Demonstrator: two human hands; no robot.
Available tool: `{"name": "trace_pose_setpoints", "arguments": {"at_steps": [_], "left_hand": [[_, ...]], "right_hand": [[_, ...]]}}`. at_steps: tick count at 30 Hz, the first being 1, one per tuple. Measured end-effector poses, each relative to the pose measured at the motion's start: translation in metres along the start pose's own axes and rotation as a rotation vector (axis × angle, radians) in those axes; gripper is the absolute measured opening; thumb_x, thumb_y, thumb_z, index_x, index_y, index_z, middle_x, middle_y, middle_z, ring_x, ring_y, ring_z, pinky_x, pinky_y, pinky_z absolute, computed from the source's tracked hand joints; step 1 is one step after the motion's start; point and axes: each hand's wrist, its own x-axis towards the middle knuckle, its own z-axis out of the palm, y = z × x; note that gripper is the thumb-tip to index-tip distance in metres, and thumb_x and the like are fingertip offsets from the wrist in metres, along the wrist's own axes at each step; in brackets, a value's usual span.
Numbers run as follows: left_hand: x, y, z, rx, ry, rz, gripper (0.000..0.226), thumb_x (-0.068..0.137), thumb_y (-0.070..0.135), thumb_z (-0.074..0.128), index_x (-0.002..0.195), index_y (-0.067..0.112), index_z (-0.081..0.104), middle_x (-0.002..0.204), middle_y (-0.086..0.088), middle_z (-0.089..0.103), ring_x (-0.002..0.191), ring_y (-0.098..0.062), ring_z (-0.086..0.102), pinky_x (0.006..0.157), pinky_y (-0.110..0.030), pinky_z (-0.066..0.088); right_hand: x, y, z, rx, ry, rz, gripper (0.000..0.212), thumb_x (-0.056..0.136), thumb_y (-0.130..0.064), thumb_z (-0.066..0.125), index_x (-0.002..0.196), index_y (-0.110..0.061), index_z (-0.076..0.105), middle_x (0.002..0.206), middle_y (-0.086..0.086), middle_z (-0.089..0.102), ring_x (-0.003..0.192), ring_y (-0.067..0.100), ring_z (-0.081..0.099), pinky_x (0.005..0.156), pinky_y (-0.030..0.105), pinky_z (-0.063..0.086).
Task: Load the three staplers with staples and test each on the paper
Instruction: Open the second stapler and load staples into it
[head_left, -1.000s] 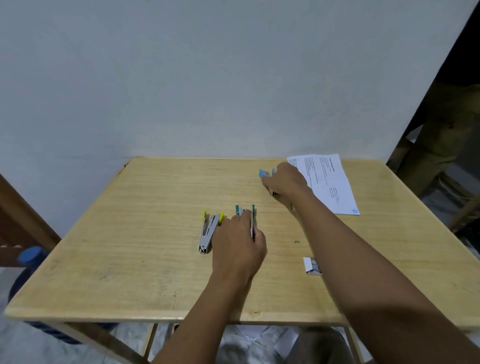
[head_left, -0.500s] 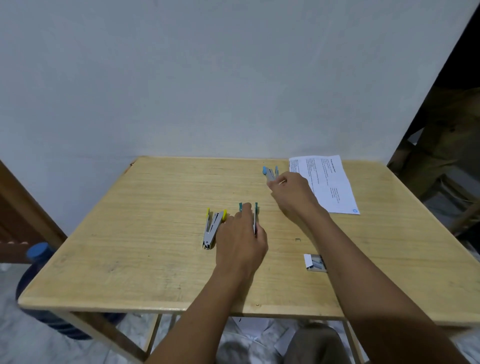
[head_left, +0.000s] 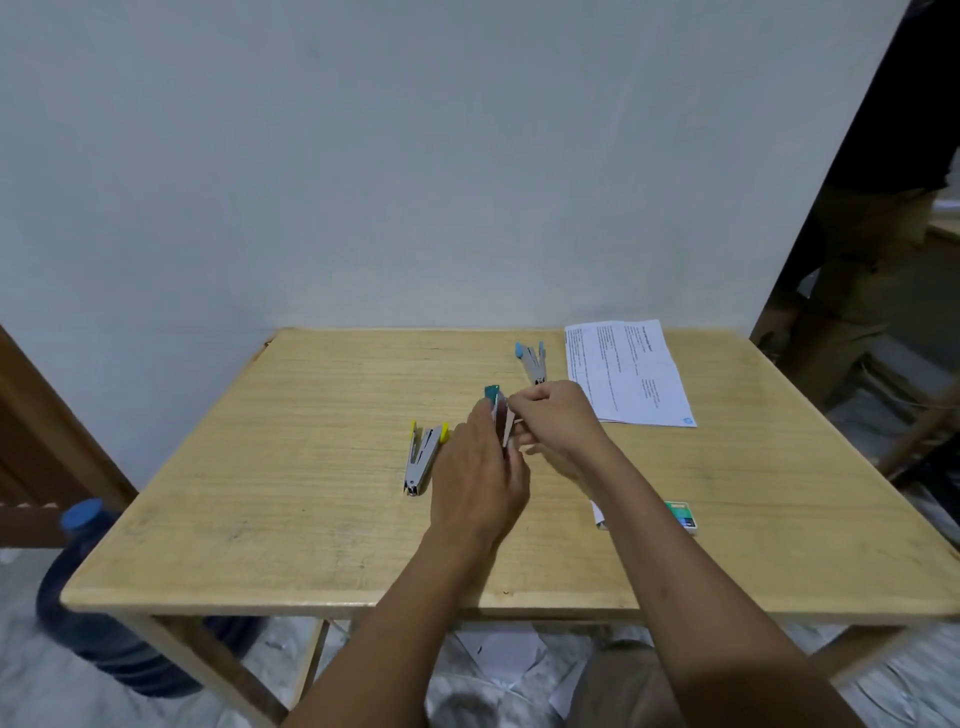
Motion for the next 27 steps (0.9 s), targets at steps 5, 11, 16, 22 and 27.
{"name": "trace_pose_setpoints", "arguments": {"at_steps": [5, 11, 16, 22, 27], "left_hand": [[-0.005, 0.006, -0.012, -0.191, -0.006, -0.13, 0.046, 0.095, 0.04, 0.048, 0.135, 0.02, 0.039, 0.083, 0.008, 0.054, 0.076, -0.012, 0.057, 0.064, -0.03, 0.044], [-0.011, 0.014, -0.038, -0.325, -0.024, 0.045, 0.009, 0.096, 0.03, 0.06, 0.102, 0.027, 0.064, 0.086, 0.012, 0.057, 0.08, -0.006, 0.056, 0.065, -0.018, 0.045], [-0.027, 0.029, -0.051, -0.407, 0.011, 0.094, 0.011, 0.095, 0.014, 0.062, 0.102, 0.017, 0.069, 0.089, 0.01, 0.059, 0.087, -0.001, 0.058, 0.069, -0.008, 0.042], [-0.047, 0.038, -0.058, -0.529, 0.15, 0.018, 0.009, 0.093, 0.005, 0.062, 0.098, 0.012, 0.066, 0.09, 0.008, 0.063, 0.088, -0.006, 0.064, 0.072, -0.017, 0.051], [-0.063, 0.034, -0.075, -0.847, -0.032, -0.188, 0.012, 0.091, 0.01, 0.062, 0.096, 0.01, 0.072, 0.101, -0.002, 0.074, 0.1, -0.013, 0.069, 0.087, -0.027, 0.054]], "right_hand": [[-0.029, -0.002, -0.01, -0.053, 0.108, -0.116, 0.012, 0.092, -0.017, 0.065, 0.103, -0.014, 0.068, 0.087, 0.004, 0.074, 0.066, 0.009, 0.071, 0.06, 0.025, 0.059], [-0.074, 0.001, -0.019, -0.016, 0.103, -0.224, 0.017, 0.091, -0.019, 0.069, 0.108, -0.016, 0.07, 0.093, -0.002, 0.075, 0.083, 0.007, 0.073, 0.072, 0.021, 0.059], [-0.103, 0.01, -0.012, 0.158, 0.22, -0.228, 0.011, 0.091, -0.016, 0.069, 0.101, -0.017, 0.069, 0.083, -0.01, 0.073, 0.078, 0.001, 0.072, 0.074, 0.019, 0.058], [-0.11, 0.021, -0.009, 0.448, 0.381, -0.097, 0.016, 0.093, -0.011, 0.065, 0.109, -0.006, 0.068, 0.088, 0.003, 0.076, 0.076, 0.01, 0.075, 0.071, 0.022, 0.059], [-0.115, 0.025, -0.029, 0.615, 0.363, -0.033, 0.022, 0.093, -0.013, 0.067, 0.113, -0.005, 0.065, 0.096, 0.011, 0.076, 0.079, 0.012, 0.075, 0.059, 0.013, 0.054]]}}
